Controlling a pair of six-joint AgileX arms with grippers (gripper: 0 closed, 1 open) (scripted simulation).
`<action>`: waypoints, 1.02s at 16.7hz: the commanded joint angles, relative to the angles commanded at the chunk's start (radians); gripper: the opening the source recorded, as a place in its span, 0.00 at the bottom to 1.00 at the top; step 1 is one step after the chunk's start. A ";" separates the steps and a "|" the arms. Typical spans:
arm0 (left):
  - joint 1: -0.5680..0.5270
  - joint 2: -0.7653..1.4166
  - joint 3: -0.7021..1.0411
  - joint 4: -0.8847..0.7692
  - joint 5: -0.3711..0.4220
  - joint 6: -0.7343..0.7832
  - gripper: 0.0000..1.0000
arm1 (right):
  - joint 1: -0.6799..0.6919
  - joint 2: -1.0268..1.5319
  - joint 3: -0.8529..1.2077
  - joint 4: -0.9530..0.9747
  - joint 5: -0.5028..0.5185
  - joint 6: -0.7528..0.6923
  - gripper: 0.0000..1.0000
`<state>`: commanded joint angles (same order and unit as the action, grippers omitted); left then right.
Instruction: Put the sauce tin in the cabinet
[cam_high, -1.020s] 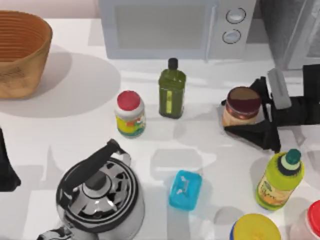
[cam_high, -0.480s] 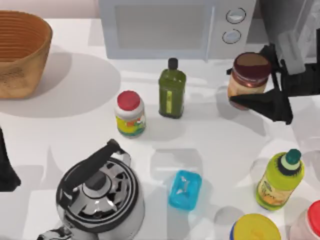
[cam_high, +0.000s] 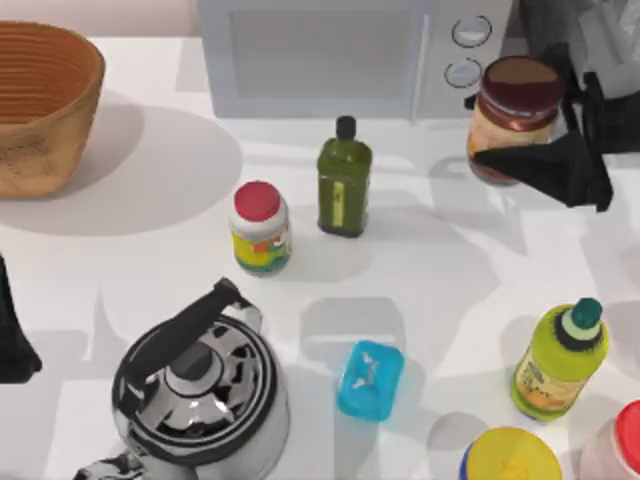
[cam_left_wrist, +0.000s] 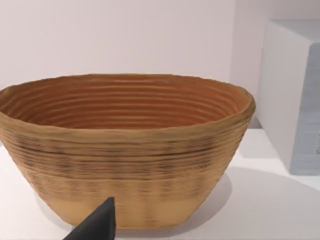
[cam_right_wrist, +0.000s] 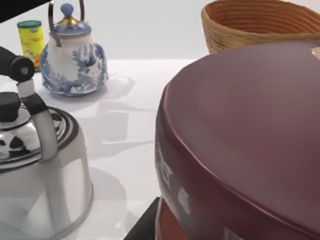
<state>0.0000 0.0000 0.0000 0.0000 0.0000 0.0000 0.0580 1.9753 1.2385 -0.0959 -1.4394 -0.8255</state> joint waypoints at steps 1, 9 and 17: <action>0.000 0.000 0.000 0.000 0.000 0.000 1.00 | 0.000 0.000 0.000 0.000 0.000 0.000 0.00; 0.000 0.000 0.000 0.000 0.000 0.000 1.00 | -0.011 -0.115 -0.105 -0.006 0.112 0.065 0.00; 0.000 0.000 0.000 0.000 0.000 0.000 1.00 | -0.063 -0.704 -0.496 0.009 0.573 0.377 0.00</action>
<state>0.0000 0.0000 0.0000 0.0000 0.0000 0.0000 -0.0046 1.2716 0.7427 -0.0865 -0.8664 -0.4486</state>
